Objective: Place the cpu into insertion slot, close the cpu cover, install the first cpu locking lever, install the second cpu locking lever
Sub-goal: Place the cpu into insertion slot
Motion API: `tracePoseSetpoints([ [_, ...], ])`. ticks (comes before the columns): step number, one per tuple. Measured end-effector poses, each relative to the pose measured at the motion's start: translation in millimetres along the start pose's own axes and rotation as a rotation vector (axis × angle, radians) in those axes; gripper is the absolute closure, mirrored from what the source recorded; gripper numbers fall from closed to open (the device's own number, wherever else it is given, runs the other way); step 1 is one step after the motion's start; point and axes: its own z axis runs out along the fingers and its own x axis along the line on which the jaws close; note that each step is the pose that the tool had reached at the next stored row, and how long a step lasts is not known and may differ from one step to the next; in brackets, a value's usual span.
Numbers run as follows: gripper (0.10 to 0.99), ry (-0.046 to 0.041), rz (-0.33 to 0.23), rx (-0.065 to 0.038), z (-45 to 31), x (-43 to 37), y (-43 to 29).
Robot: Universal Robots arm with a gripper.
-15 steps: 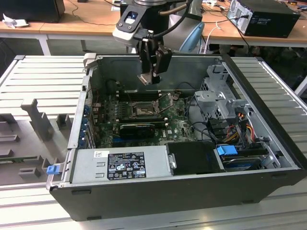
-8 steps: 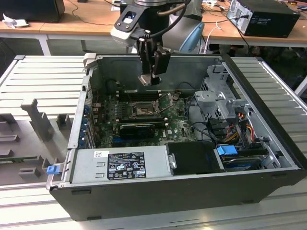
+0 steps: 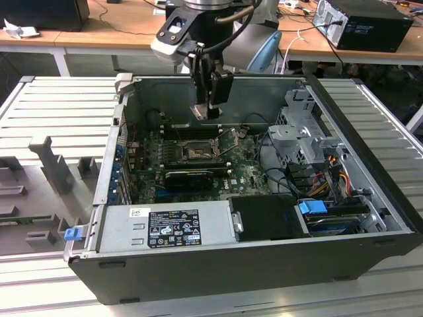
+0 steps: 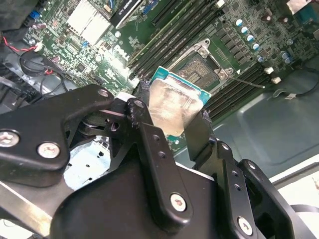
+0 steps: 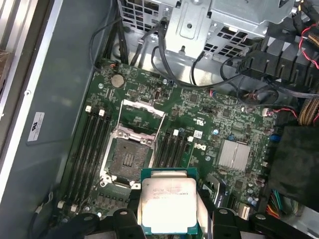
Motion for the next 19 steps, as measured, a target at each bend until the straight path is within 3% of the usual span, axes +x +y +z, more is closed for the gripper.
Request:
tracePoseSetpoints([
  [19,0.561,-0.0449,0.114,0.017,7.6,-0.3,2.4],
])
